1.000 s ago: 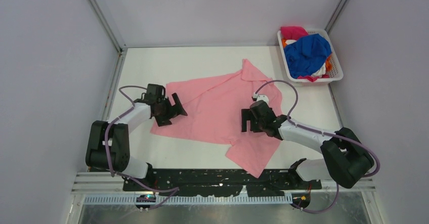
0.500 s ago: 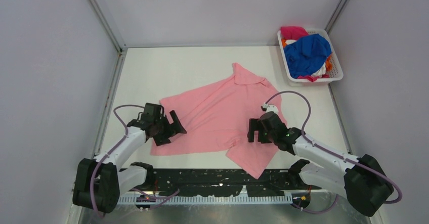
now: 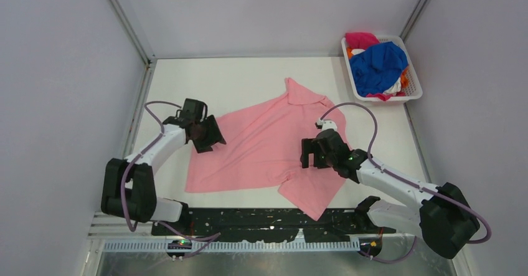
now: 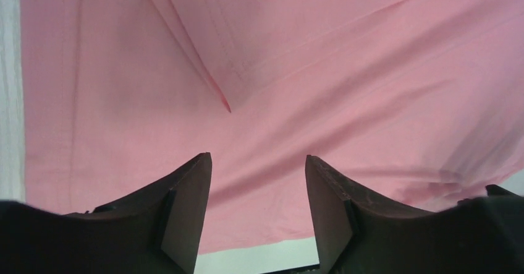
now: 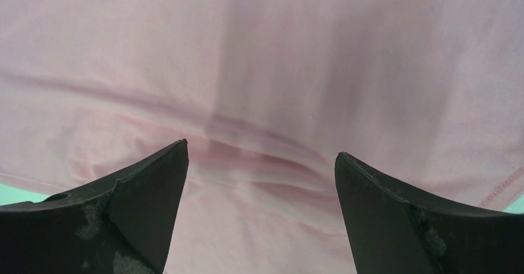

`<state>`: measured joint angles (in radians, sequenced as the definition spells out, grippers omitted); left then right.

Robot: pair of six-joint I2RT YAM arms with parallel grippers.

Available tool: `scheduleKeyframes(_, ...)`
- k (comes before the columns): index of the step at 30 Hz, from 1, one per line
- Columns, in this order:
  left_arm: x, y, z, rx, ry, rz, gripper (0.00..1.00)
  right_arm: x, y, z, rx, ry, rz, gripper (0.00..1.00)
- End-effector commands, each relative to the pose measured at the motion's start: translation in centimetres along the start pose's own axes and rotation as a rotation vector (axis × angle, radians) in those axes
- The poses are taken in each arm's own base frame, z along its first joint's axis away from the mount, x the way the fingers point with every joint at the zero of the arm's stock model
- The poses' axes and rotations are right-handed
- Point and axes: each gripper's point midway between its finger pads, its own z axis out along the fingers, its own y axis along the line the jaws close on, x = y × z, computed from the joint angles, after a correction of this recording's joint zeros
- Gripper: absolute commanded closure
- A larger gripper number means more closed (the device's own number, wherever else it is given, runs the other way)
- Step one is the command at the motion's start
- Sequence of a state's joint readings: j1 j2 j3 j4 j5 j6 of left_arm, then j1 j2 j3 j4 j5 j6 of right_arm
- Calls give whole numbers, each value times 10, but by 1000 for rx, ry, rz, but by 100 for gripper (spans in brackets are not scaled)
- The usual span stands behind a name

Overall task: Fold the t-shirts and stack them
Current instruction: Flatten out the tshirt

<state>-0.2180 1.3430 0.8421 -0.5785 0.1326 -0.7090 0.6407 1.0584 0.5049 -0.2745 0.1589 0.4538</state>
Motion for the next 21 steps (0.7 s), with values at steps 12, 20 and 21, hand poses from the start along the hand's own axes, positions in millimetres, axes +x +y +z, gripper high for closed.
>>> scheduleKeyframes(12, -16, 11, 40, -146, 49, 26, 62, 6, -2, 19, 26, 33, -12, 4)
scheduleKeyframes(20, -22, 9, 54, -166, 64, 25, 67, 8, -6, 18, 41, 30, -14, 5)
scheduleKeyframes(21, -21, 10, 55, -168, 69, 24, 70, 8, -7, 18, 46, 29, -15, 5)
